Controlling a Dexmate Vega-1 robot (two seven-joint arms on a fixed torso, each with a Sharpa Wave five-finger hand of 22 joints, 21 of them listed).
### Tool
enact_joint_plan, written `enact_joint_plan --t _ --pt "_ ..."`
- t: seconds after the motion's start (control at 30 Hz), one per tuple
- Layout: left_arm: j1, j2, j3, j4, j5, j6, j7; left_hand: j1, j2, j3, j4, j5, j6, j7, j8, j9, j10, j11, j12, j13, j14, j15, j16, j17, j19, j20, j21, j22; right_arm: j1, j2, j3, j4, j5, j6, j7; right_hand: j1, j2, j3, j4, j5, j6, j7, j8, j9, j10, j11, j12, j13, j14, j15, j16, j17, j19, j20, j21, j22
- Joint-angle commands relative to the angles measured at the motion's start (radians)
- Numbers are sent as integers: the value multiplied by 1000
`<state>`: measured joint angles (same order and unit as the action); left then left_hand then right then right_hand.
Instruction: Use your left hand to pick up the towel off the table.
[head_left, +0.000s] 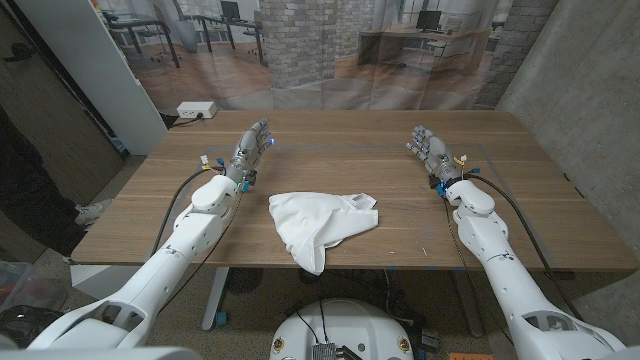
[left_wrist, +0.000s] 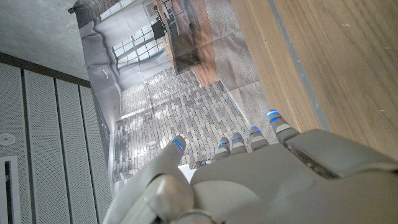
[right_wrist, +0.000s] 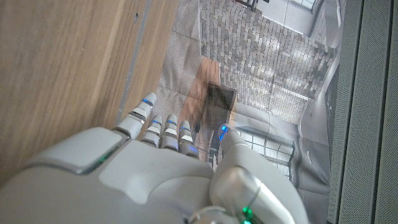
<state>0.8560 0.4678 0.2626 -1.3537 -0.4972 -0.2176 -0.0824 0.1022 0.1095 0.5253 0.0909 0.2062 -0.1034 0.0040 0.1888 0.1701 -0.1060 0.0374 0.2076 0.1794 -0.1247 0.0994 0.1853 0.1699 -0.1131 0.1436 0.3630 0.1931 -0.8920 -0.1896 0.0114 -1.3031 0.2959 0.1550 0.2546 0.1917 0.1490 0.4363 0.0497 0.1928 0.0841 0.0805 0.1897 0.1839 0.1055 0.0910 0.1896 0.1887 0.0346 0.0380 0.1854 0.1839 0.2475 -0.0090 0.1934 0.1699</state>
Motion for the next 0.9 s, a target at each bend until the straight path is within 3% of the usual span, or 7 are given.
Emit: enact_joint_plan --t 0.03,0.9 --pt "-7 38 4 -46 64 38 -17 15 -4 2 -12 -4 5 1 6 4 10 1 9 6 12 3 7 3 5 13 4 6 -4 34 38 2 -26 -3 18 5 0 6 0 6 3 5 5 4 10 0 6 1 5 6 8 2 7 1 6 5" --pt "-50 123 26 -121 144 93 -106 43 -21 5 -47 -13 27 0 7 5 35 3 13 7 19 -3 4 3 8 15 0 5 -7 55 62 18 -32 15 31 4 -1 7 1 6 4 5 4 4 11 1 7 1 6 6 8 2 7 1 6 5"
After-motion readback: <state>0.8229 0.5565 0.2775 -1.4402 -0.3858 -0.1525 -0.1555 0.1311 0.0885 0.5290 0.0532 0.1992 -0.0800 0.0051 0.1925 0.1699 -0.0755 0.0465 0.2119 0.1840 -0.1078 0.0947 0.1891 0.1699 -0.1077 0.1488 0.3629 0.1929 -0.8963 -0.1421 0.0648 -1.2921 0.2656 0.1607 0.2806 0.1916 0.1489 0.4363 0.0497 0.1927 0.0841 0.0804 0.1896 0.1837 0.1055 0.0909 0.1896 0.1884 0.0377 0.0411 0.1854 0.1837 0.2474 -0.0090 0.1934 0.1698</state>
